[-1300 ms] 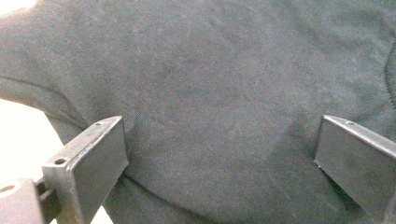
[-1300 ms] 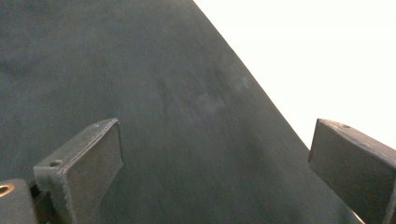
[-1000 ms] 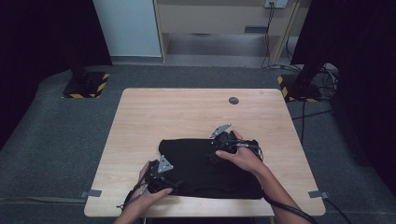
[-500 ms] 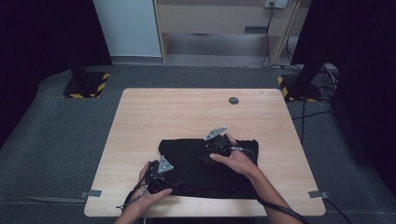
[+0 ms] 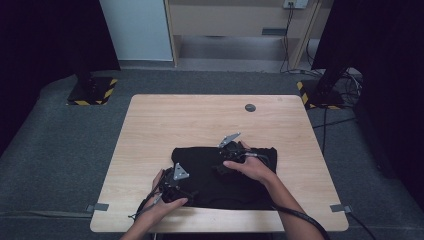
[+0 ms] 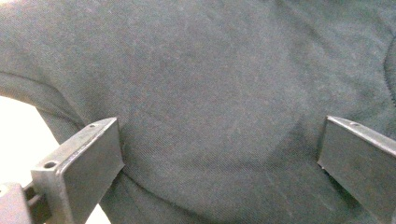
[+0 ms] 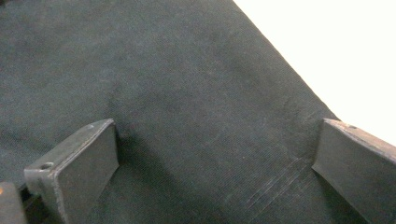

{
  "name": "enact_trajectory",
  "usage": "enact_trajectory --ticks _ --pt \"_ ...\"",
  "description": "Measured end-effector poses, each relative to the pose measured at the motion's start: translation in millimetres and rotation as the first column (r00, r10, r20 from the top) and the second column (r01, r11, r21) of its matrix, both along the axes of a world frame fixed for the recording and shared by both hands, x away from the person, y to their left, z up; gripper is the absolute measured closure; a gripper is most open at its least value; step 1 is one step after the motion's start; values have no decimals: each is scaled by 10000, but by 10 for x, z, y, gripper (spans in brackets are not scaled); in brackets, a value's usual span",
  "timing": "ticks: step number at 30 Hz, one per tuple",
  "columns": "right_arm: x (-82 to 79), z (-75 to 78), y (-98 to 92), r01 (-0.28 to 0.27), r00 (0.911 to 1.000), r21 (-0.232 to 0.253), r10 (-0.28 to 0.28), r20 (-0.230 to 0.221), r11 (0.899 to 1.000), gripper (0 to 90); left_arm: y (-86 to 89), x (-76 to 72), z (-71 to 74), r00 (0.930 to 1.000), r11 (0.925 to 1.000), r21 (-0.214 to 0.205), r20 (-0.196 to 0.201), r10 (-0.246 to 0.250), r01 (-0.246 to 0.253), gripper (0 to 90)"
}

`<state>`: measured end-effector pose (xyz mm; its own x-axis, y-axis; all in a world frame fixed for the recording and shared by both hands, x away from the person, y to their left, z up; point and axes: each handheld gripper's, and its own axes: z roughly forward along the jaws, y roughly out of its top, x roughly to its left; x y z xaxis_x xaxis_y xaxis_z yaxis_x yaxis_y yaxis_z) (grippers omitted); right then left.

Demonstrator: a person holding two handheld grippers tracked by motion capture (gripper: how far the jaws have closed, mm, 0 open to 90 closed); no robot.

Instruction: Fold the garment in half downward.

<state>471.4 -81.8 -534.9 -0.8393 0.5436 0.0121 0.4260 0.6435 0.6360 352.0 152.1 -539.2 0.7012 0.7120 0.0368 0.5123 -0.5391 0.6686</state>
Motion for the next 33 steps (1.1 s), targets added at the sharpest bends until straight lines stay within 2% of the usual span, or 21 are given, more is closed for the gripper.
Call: enact_trajectory --ticks 5,17,24,25,28,31,33 --pt "76 7 -12 -34 10000 -82 34 -28 10000 4 -45 64 14 9999 9999 121 -111 29 -28 0" --pt "107 7 -11 -302 9995 -105 302 9 9995 3 -30 -18 -5 9997 9997 -68 -40 237 -238 0" --pt "92 16 -1 -215 9998 -182 215 -28 9996 5 -8 -63 0 9997 9998 -111 -151 166 -168 0" --pt "85 26 -1 -130 9999 -188 128 -87 9997 11 0 -59 14 9997 9999 -67 -174 149 -151 2" --pt "28 72 14 -39 10000 -422 42 55 9991 40 48 -29 119 9995 9994 -154 107 313 -311 32" --pt "-65 167 20 -262 9992 -553 279 297 9981 32 112 53 273 9991 9995 -17 267 323 -323 28" --pt "-151 253 20 -346 9985 -462 365 411 9983 31 147 111 355 9990 9996 22 361 280 -281 28"
